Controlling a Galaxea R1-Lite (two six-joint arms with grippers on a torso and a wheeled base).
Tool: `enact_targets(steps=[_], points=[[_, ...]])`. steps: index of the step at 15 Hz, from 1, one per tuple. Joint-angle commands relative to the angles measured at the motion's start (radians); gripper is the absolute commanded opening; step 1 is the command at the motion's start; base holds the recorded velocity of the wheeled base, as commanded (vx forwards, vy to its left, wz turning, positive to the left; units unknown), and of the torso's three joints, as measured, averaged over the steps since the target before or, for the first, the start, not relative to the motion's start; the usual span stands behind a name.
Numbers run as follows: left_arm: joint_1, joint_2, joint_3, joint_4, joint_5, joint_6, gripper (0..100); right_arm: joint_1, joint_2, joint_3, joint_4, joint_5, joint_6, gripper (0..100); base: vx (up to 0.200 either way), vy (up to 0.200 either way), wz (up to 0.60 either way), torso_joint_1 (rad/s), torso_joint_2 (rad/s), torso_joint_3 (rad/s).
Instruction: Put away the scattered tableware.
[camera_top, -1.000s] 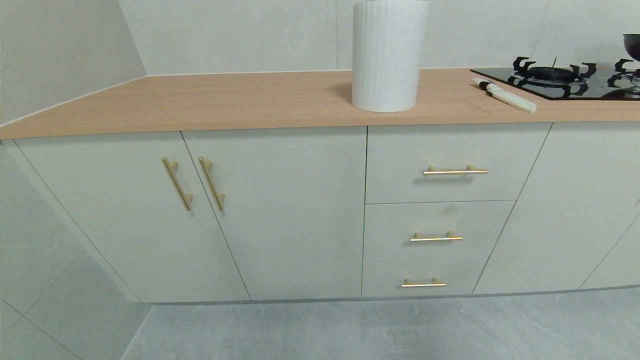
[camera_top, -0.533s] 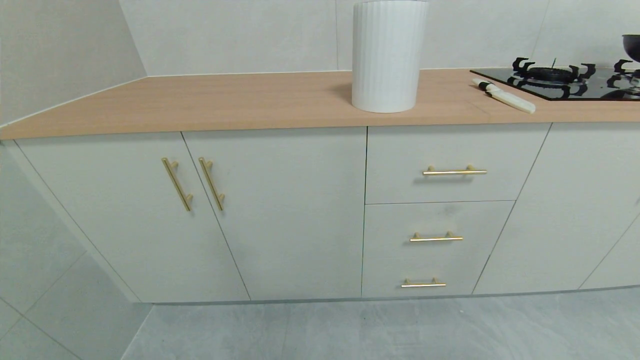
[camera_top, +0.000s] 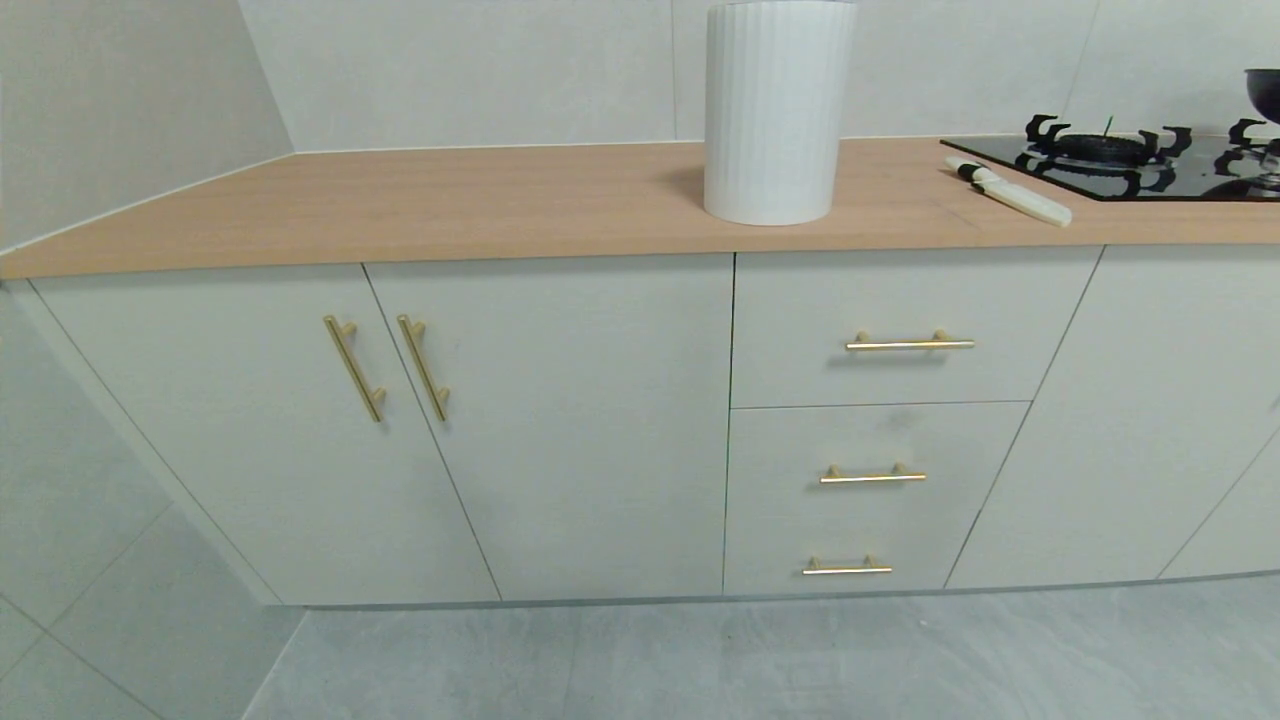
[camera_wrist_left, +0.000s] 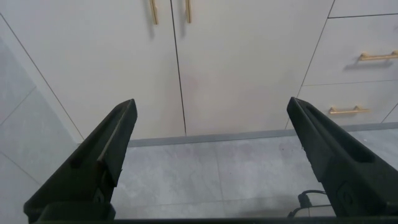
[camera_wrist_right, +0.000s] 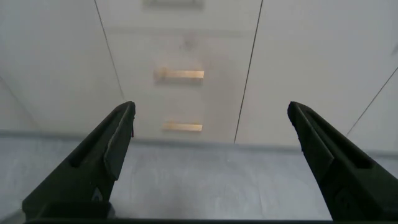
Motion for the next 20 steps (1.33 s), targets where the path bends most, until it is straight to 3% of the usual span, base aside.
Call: enact_targets(steps=[1, 17, 20], points=[[0.0, 0.002, 0.0, 0.0, 0.001, 0.0, 100, 0.0, 0.0, 0.011, 0.001, 0.001, 0.0, 100, 0.0, 0.0, 0.0, 0.0, 0.0, 0.0], [0.0, 0.002, 0.0, 0.0, -0.001, 0.0, 100, 0.0, 0.002, 0.011, 0.002, -0.01, 0.006, 100, 0.0, 0.0, 0.0, 0.0, 0.0, 0.0], [0.0, 0.002, 0.0, 0.0, -0.001, 0.0, 100, 0.0, 0.002, 0.011, 0.002, -0.01, 0.006, 100, 0.2, 0.0, 0.0, 0.004, 0.0, 0.005]])
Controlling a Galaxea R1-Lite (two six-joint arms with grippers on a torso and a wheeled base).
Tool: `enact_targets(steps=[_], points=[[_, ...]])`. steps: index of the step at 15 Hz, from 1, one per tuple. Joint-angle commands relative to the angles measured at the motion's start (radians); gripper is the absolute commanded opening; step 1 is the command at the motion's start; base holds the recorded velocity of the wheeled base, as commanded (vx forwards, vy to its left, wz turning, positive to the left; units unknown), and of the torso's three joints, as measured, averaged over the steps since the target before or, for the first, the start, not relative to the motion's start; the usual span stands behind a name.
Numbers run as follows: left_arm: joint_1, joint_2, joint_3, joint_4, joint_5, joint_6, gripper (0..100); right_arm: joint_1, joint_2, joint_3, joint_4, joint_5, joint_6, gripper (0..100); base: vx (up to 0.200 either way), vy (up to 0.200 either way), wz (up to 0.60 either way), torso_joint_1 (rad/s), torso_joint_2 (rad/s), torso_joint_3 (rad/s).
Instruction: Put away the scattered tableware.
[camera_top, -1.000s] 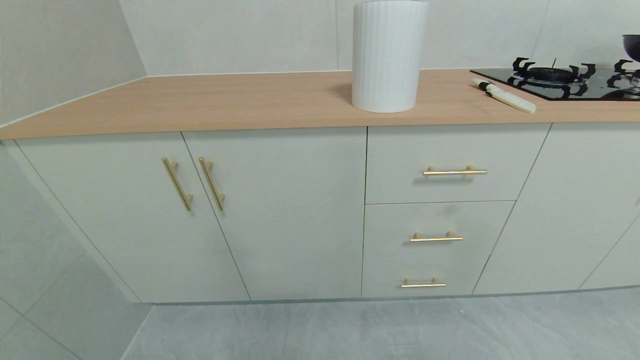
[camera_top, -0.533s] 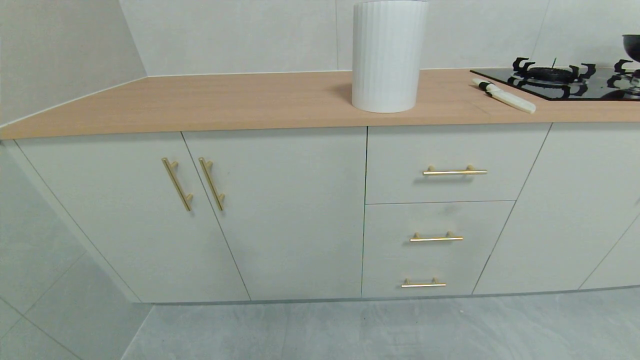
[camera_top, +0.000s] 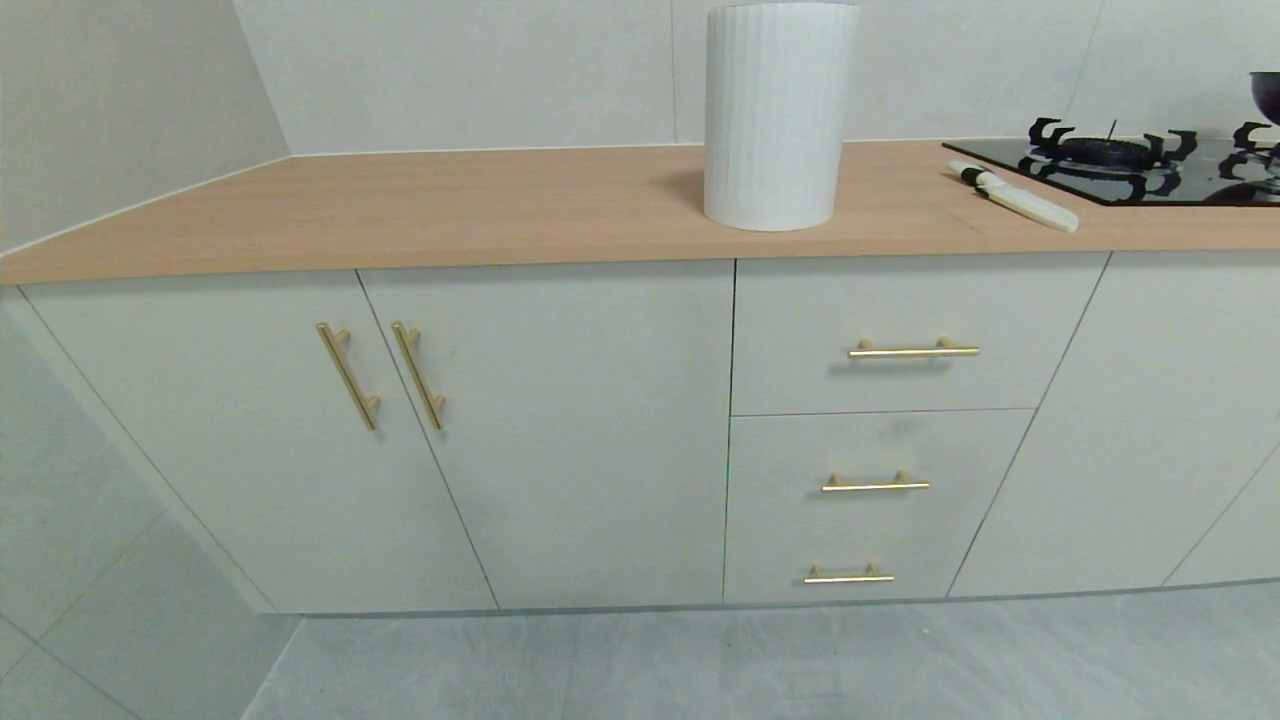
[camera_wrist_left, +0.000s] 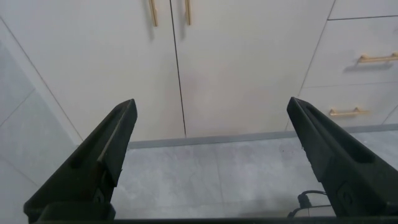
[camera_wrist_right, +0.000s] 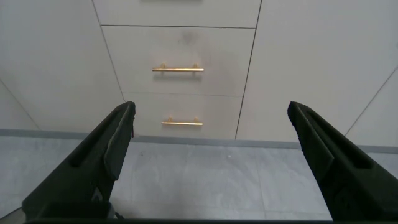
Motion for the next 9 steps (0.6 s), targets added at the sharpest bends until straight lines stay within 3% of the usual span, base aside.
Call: enact_targets(steps=[1, 9], points=[[0.0, 0.002, 0.0, 0.0, 0.001, -0.001, 100, 0.0, 0.002, 0.0, 0.0, 0.0, 0.0, 100, 0.2, 0.0, 0.0, 0.007, 0.0, -0.002], [0.0, 0.002, 0.0, 0.0, 0.001, -0.001, 100, 0.0, 0.001, 0.0, 0.0, 0.0, 0.001, 100, 0.2, 0.0, 0.0, 0.002, 0.0, 0.001]])
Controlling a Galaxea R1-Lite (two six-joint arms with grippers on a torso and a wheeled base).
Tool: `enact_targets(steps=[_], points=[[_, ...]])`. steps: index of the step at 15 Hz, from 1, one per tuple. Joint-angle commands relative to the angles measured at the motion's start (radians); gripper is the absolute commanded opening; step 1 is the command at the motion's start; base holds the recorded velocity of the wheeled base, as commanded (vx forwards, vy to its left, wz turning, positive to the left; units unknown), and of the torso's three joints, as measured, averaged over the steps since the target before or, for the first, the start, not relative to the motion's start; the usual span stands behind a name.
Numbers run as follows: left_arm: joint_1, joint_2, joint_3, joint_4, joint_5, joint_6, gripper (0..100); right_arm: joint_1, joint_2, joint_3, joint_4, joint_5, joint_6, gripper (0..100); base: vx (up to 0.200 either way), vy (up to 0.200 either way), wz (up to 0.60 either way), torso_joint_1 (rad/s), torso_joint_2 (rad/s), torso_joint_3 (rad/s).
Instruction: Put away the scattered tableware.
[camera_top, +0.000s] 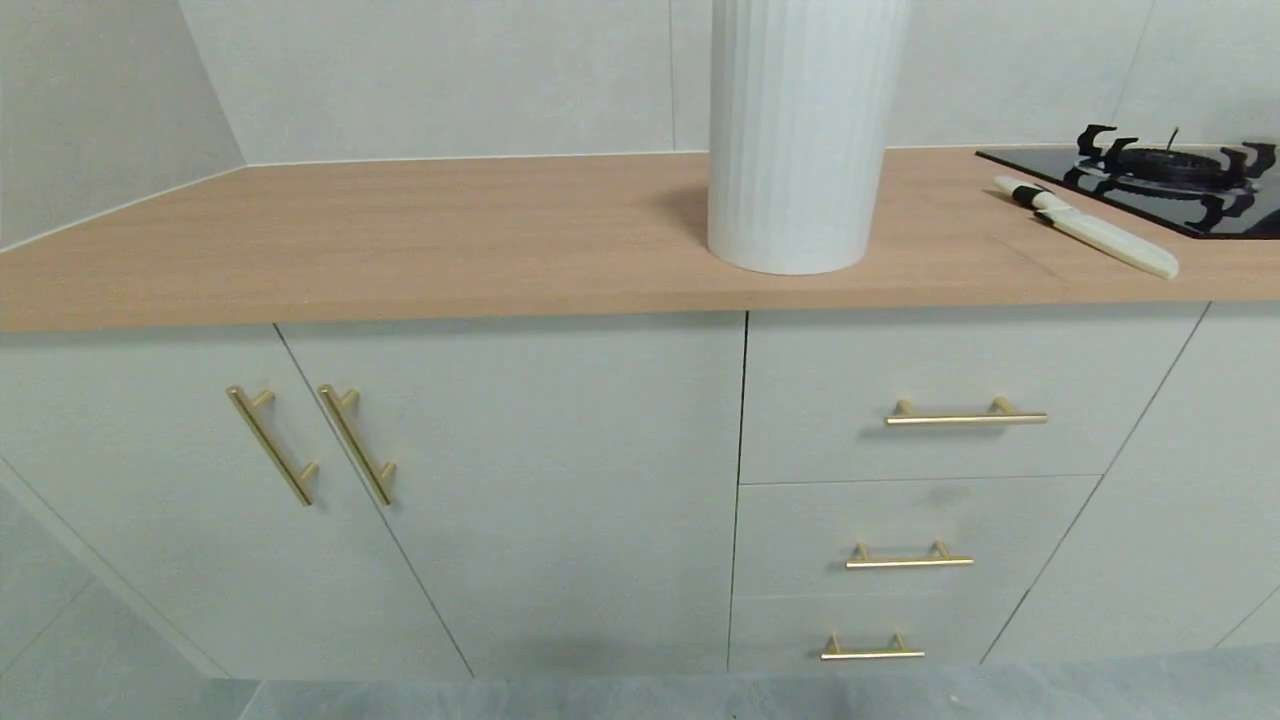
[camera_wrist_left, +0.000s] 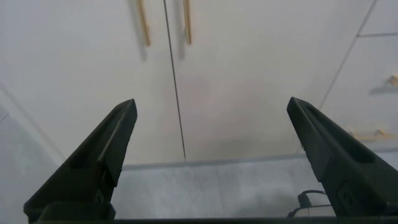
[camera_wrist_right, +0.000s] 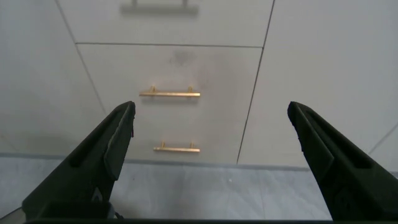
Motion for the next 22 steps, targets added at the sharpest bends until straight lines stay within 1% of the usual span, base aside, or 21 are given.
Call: enact_targets(steps=[1, 7, 16, 22], points=[[0.0, 0.002, 0.0, 0.0, 0.0, 0.0, 100, 0.0, 0.002, 0.0, 0.0, 0.0, 0.0, 100, 0.2, 0.0, 0.0, 0.002, 0.0, 0.002], [0.0, 0.002, 0.0, 0.0, 0.0, 0.0, 100, 0.0, 0.001, 0.0, 0.0, -0.001, 0.0, 100, 0.2, 0.0, 0.0, 0.002, 0.0, 0.003], [0.0, 0.002, 0.0, 0.0, 0.0, 0.0, 100, 0.0, 0.001, 0.0, 0.0, -0.001, 0.0, 100, 0.0, 0.0, 0.0, 0.0, 0.0, 0.0], [0.0, 0.002, 0.0, 0.0, 0.0, 0.0, 100, 0.0, 0.001, 0.0, 0.0, -0.001, 0.001, 100, 0.0, -0.2, 0.0, 0.005, 0.0, 0.002]])
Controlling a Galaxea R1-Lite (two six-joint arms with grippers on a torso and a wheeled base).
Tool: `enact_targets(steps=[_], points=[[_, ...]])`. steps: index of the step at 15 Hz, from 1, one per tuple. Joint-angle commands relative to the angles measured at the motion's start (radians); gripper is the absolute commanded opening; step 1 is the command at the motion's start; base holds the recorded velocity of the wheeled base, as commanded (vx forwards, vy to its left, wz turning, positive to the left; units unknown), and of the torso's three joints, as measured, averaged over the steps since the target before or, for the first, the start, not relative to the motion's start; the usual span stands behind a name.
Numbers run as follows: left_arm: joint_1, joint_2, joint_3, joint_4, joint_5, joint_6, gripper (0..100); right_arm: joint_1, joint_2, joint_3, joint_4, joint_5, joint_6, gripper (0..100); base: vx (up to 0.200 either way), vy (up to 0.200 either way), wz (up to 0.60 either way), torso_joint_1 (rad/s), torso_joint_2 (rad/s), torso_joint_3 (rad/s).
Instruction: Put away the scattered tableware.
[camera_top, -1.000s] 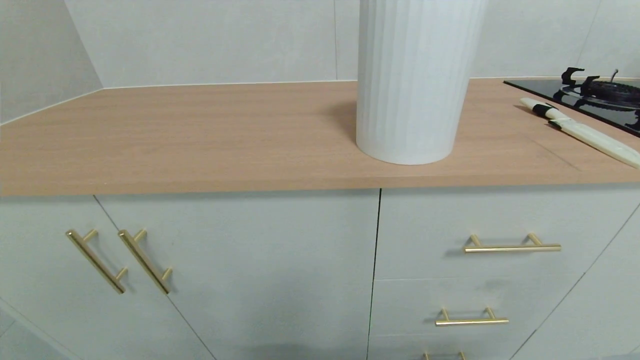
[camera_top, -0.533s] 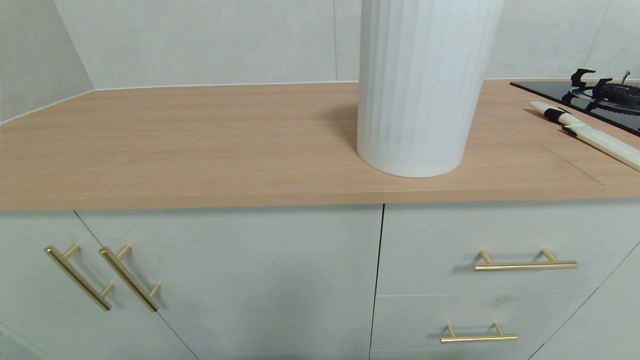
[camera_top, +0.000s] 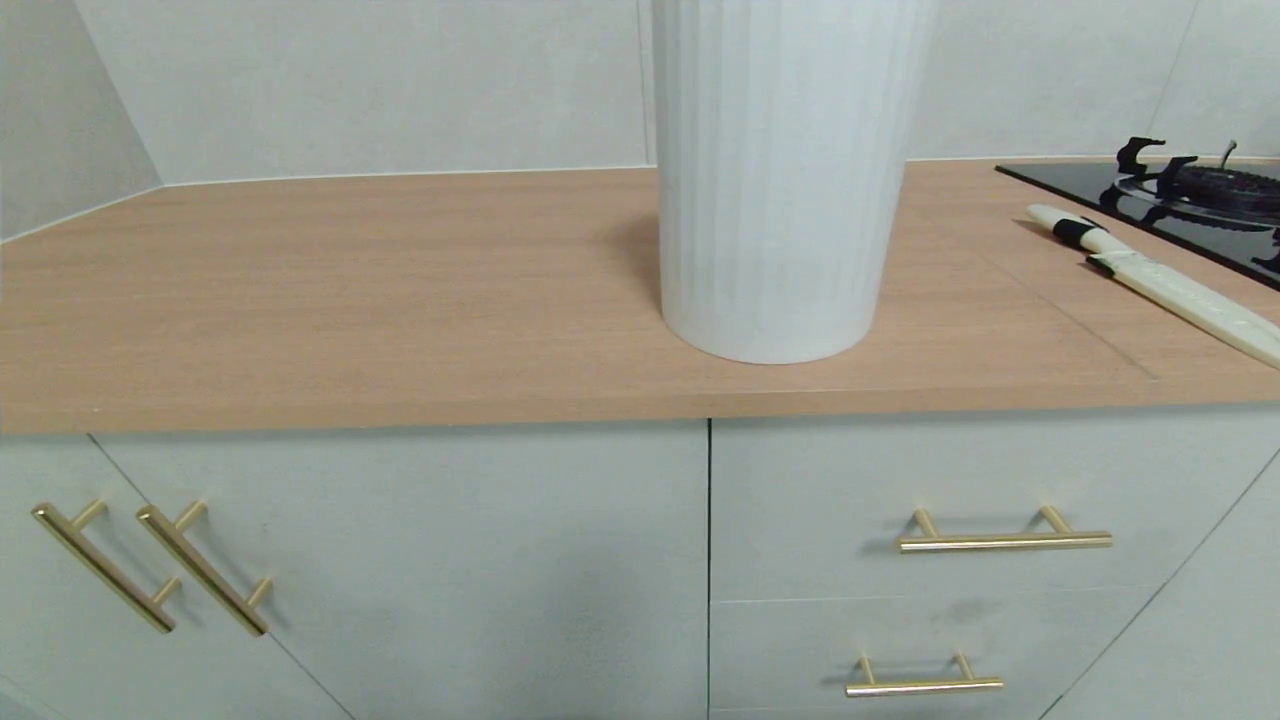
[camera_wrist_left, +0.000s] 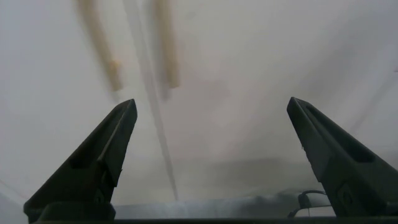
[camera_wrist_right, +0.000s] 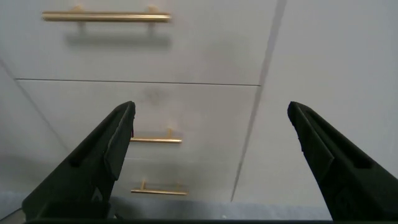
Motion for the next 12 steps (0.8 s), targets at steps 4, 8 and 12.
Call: enact_targets(steps=[4, 8, 12], points=[[-0.001, 0.002, 0.0, 0.0, 0.001, 0.0, 100, -0.001, 0.001, 0.0, 0.0, 0.001, -0.001, 100, 0.0, -0.15, 0.0, -0.001, 0.0, 0.003], [-0.001, 0.002, 0.0, 0.0, 0.001, 0.0, 100, -0.001, 0.001, 0.0, 0.0, 0.001, -0.001, 100, 0.0, 0.0, 0.0, 0.0, 0.0, 0.0], [-0.001, 0.002, 0.0, 0.0, 0.001, 0.0, 100, -0.001, 0.001, 0.0, 0.0, 0.001, -0.001, 100, 0.0, 0.0, 0.0, 0.0, 0.0, 0.0]])
